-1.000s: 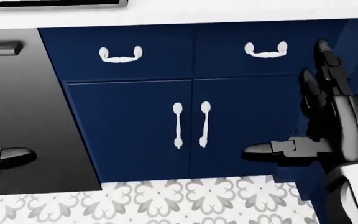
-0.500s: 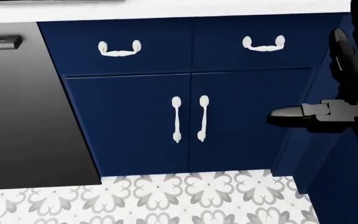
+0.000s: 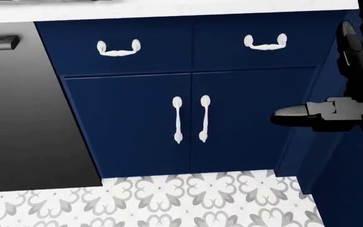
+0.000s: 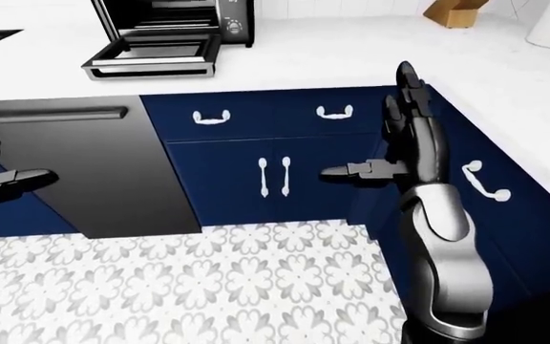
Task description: Close the toaster oven door.
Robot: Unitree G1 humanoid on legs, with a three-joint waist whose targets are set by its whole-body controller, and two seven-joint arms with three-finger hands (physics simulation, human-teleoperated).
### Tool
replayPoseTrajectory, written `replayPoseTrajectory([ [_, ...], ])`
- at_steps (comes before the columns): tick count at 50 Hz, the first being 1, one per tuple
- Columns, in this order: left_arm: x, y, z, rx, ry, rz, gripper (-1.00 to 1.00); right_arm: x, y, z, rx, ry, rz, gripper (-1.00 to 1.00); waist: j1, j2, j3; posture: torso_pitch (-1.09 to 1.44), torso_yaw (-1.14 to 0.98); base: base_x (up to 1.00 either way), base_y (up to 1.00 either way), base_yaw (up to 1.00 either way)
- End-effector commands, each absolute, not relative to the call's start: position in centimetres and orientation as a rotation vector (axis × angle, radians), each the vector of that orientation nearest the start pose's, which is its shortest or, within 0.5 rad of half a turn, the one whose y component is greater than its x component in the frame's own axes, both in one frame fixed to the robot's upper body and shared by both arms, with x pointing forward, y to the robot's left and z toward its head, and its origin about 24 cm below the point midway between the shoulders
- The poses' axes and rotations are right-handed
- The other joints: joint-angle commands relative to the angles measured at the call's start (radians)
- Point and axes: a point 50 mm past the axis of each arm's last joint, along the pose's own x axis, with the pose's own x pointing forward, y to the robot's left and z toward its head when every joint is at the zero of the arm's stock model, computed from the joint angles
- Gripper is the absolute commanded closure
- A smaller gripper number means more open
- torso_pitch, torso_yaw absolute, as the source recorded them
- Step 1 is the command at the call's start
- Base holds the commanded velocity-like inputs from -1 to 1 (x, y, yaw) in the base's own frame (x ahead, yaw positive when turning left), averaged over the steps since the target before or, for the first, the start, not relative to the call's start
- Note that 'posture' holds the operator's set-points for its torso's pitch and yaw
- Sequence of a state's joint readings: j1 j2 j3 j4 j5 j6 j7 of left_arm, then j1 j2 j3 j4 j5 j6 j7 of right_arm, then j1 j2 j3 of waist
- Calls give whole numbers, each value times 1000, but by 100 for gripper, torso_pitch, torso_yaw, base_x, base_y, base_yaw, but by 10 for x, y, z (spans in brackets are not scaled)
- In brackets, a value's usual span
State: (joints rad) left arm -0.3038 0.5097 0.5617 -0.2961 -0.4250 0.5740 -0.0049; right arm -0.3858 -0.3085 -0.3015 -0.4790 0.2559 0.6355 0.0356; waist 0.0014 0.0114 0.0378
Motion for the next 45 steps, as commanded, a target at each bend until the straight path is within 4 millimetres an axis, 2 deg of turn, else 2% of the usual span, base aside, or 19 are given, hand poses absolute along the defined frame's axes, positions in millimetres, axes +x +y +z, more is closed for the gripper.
replayPoseTrajectory([
  [1, 251, 308, 230, 24, -325, 306, -100, 270, -216, 230, -61, -370, -51, -100, -1, 7, -30, 0, 0, 5, 0, 0],
  [2, 251, 308, 230, 23, -325, 307, -100, 270, -215, 230, -61, -370, -48, -100, 0, 3, -4, 0, 0, 4, 0, 0],
  [3, 251, 308, 230, 22, -325, 307, -100, 270, -215, 230, -61, -369, -48, -100, -1, 8, -31, 0, 0, 6, 0, 0],
  [6, 251, 308, 229, 23, -324, 308, -100, 269, -215, 232, -61, -373, -49, -100, -1, 7, -21, 0, 0, 8, 3, 0],
  [16, 250, 308, 230, 23, -325, 303, -100, 269, -215, 232, -63, -372, -47, -100, -6, 18, -19, 0, 0, 8, 3, 0],
  [25, 250, 308, 229, 23, -320, 305, -100, 266, -214, 237, -59, -379, -46, -100, -3, 3, -21, 0, 0, 8, 6, 0],
  [29, 250, 308, 230, 23, -321, 305, -100, 266, -213, 238, -63, -383, -43, -100, -9, 13, -16, 0, 0, 8, 8, 0],
  [31, 250, 308, 231, 23, -321, 306, -100, 266, -213, 238, -64, -383, -43, -100, -13, 38, -14, 0, 0, 8, 9, 0],
  [33, 250, 308, 230, 26, -322, 307, -100, 266, -213, 238, -64, -383, -43, -100, -13, 43, -11, 0, 0, 8, 8, 0],
  [34, 250, 308, 231, 59, -335, 309, -100, 266, -213, 239, -63, -384, -43, -100, -8, 42, -19, 0, 0, 8, 9, 0],
  [36, 250, 307, 232, 45, -331, 305, -100, 266, -213, 240, -64, -387, -43, -100, -6, 57, -13, 0, 0, 8, 9, 0],
  [39, 249, 308, 232, 44, -332, 306, -100, 265, -212, 242, -62, -389, -41, -100, 1, 39, -18, 0, 0, 9, 9, 0],
  [42, 249, 308, 232, 42, -331, 307, -100, 265, -212, 243, -62, -391, -41, -100, 7, 8, -6, 0, 0, 8, 10, 0],
  [44, 250, 308, 232, 43, -331, 306, -100, 265, -212, 244, -59, -391, -42, -100, 10, -22, -10, 0, 0, 8, 9, 0],
  [45, 250, 308, 232, 44, -331, 307, -100, 265, -212, 244, -59, -392, -42, -100, 11, -45, -17, 0, 0, 8, 9, 0],
])
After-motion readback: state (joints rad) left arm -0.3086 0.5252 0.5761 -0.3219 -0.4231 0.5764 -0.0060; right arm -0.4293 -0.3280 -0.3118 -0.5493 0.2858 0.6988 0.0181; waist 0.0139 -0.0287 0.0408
